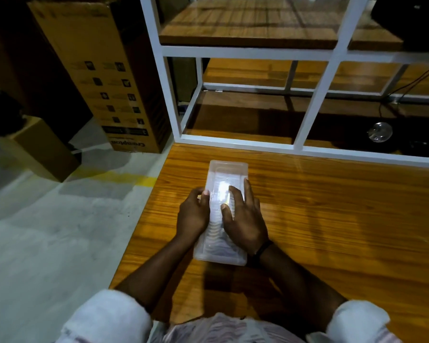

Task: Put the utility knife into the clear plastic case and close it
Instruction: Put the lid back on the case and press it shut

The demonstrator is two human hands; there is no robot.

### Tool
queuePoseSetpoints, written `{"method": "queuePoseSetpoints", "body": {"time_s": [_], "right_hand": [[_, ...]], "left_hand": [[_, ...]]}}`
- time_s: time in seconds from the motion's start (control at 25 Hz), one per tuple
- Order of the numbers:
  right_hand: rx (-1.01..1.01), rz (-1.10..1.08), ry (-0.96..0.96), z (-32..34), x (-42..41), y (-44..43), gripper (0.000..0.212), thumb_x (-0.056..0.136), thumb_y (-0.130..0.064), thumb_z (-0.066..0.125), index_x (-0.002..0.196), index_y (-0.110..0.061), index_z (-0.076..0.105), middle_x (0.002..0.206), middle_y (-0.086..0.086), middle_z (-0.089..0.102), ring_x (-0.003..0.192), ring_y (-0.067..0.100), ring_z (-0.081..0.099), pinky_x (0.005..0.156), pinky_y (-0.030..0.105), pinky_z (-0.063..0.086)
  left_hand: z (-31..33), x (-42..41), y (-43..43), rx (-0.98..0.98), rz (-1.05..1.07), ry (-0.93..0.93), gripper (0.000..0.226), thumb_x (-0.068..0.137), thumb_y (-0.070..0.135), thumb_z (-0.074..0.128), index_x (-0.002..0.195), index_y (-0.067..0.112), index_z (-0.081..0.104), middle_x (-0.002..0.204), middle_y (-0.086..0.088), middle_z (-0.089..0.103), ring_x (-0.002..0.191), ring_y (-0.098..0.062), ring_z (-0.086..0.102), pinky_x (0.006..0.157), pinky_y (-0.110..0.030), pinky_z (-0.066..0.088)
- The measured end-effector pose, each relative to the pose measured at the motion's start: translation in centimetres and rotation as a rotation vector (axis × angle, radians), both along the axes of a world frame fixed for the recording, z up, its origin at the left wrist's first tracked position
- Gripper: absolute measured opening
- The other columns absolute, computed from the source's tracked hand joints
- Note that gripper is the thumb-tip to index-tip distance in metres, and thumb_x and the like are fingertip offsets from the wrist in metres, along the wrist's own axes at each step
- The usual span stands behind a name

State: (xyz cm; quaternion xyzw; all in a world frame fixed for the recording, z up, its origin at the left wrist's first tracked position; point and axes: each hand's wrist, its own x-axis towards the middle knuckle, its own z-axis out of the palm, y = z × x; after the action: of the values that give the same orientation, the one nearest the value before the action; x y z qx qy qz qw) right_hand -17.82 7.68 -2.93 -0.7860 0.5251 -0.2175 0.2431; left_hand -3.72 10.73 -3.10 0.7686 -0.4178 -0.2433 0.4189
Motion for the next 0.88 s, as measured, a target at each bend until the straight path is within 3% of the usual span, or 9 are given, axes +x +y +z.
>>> {"method": "queuePoseSetpoints", "body": {"time_s": [0.08, 0.2, 0.32, 0.44, 0.6, 0.72, 0.88], "right_hand": [[0.004, -0.062, -0.062, -0.3, 0.0, 0.1, 0.06, 0.095, -0.043, 0.054, 0.149, -0.022, 0.037, 0.162, 0.012, 0.018, 0.136, 0.035, 0.037, 0.108, 0.041, 0.04], [0.098, -0.214, -0.302, -0.9, -0.3, 0.0, 0.062, 0.094, -0.041, 0.061, 0.147, -0.024, 0.035, 0.144, 0.012, 0.044, 0.121, 0.03, 0.056, 0.094, 0.033, 0.049], [0.126, -0.247, -0.432, -1.1, -0.1, 0.2, 0.049, 0.098, -0.038, 0.054, 0.142, -0.032, 0.033, 0.132, 0.007, 0.064, 0.112, 0.029, 0.066, 0.089, 0.045, 0.058], [0.1, -0.246, -0.439, -0.7, -0.2, 0.3, 0.046, 0.1, -0.033, 0.054, 0.141, -0.025, 0.034, 0.122, 0.001, 0.067, 0.104, 0.028, 0.069, 0.083, 0.042, 0.058], [0.115, -0.248, -0.422, -0.6, -0.2, 0.4, 0.045, 0.1, -0.035, 0.054, 0.139, -0.027, 0.034, 0.119, 0.003, 0.07, 0.095, 0.024, 0.072, 0.078, 0.043, 0.061], [0.162, -0.316, -0.445, -0.4, 0.0, 0.5, 0.049, 0.097, -0.041, 0.056, 0.139, -0.034, 0.032, 0.119, 0.001, 0.071, 0.093, 0.019, 0.073, 0.076, 0.042, 0.063], [0.189, -0.399, -0.455, 0.0, 0.2, 0.7, 0.056, 0.094, -0.045, 0.06, 0.141, -0.035, 0.031, 0.096, -0.008, 0.066, 0.08, 0.015, 0.071, 0.069, 0.038, 0.061]], "left_hand": [[0.1, -0.1, 0.6, 0.012, -0.004, 0.008, 0.035, 0.109, 0.041, 0.044, 0.125, 0.016, 0.064, 0.104, -0.004, 0.075, 0.086, -0.017, 0.066, 0.058, -0.021, 0.039], [0.5, -0.4, 0.0, 0.059, 0.014, 0.044, 0.033, 0.109, 0.043, 0.043, 0.121, 0.016, 0.056, 0.093, -0.001, 0.07, 0.08, -0.021, 0.066, 0.06, -0.028, 0.039], [0.3, -0.5, -0.3, 0.128, 0.022, 0.094, 0.033, 0.109, 0.047, 0.039, 0.109, 0.016, 0.052, 0.083, 0.005, 0.062, 0.072, -0.014, 0.058, 0.056, -0.029, 0.036], [0.1, -0.3, -0.5, 0.139, -0.001, 0.139, 0.041, 0.109, 0.049, 0.038, 0.103, 0.012, 0.054, 0.082, 0.005, 0.061, 0.076, -0.016, 0.058, 0.058, -0.028, 0.038], [0.0, -0.1, -0.3, 0.104, -0.032, 0.273, 0.042, 0.109, 0.046, 0.04, 0.11, 0.012, 0.064, 0.094, 0.002, 0.068, 0.083, -0.012, 0.064, 0.064, -0.027, 0.046], [0.3, 0.5, -0.1, 0.113, -0.078, 0.225, 0.046, 0.108, 0.048, 0.04, 0.106, 0.009, 0.065, 0.091, 0.0, 0.066, 0.08, -0.016, 0.061, 0.063, -0.028, 0.043], [0.1, 1.5, -0.1, 0.103, -0.117, 0.132, 0.05, 0.108, 0.049, 0.041, 0.094, 0.008, 0.065, 0.082, 0.003, 0.065, 0.076, -0.016, 0.06, 0.064, -0.03, 0.042]]}}
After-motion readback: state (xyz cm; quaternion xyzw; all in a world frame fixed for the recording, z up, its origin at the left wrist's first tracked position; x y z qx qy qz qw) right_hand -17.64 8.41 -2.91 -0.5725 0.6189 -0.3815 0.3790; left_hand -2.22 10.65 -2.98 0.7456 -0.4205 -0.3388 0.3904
